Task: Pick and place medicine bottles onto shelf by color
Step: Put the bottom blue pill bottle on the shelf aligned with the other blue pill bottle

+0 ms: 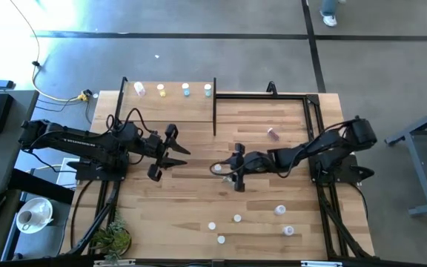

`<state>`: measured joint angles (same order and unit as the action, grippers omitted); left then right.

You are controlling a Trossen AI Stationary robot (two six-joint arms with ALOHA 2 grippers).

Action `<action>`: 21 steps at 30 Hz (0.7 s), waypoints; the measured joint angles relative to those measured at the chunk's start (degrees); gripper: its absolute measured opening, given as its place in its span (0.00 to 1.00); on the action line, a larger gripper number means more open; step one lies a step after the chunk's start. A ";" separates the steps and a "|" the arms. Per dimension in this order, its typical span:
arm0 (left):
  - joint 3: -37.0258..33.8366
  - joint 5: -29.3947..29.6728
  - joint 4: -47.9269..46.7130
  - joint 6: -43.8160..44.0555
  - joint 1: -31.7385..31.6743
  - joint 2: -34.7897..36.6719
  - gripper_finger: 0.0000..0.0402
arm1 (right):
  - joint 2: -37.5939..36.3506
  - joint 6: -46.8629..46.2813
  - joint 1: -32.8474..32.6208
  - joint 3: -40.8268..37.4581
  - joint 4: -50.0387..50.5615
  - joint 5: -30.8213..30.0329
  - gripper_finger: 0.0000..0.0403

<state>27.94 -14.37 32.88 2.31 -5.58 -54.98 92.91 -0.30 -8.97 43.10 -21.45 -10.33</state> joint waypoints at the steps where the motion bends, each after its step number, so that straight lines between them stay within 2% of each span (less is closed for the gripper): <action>1: 0.00 0.00 0.01 0.00 0.00 0.00 0.36 | 0.73 0.54 0.00 0.33 0.00 0.02 0.48; 9: 0.00 0.00 0.00 0.00 0.00 0.00 0.36 | 4.42 0.38 0.25 1.24 -0.26 -3.15 0.48; 21: 0.00 0.22 0.00 -0.02 -0.01 0.00 0.36 | 8.77 -2.40 2.36 1.24 -4.64 -1.55 0.48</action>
<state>27.94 -14.15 32.88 2.28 -5.59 -54.98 101.68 -2.70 -6.61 44.34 -26.09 -11.87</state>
